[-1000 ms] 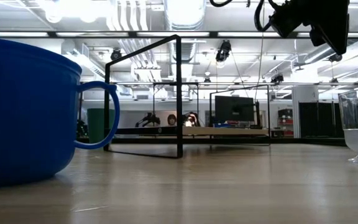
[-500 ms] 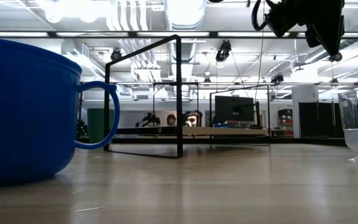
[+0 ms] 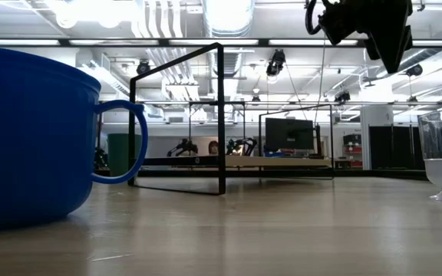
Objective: Stack small to large cups/mugs on shelf
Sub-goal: Put the transparent mug on the shelf
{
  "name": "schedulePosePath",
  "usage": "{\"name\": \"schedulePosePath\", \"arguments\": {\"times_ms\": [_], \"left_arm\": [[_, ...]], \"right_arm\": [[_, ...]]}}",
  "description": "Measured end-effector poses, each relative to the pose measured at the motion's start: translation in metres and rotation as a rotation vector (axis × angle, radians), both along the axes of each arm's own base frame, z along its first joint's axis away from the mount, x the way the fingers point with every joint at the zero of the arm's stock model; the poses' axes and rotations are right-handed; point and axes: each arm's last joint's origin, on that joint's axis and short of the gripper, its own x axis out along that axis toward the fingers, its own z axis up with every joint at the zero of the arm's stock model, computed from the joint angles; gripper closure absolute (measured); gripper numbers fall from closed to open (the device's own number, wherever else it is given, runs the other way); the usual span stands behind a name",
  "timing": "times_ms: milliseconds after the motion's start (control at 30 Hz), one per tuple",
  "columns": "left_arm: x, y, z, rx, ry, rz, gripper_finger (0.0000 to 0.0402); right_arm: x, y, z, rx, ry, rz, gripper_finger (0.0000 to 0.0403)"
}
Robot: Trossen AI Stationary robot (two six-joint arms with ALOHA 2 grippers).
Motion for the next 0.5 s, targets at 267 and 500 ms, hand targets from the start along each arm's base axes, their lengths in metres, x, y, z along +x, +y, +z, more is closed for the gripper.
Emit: {"name": "schedulePosePath", "arguments": {"times_ms": [267, 500], "left_arm": [[0.0000, 0.0000, 0.0000, 0.000, 0.000, 0.000, 0.0354], [0.0000, 0.0000, 0.0000, 0.000, 0.000, 0.000, 0.0354]], "right_arm": [[-0.0005, -0.0013, -0.0002, -0.059, 0.013, -0.071, 0.0298], [-0.0041, 0.0031, -0.0003, -0.053, 0.058, -0.116, 0.0248]]}}
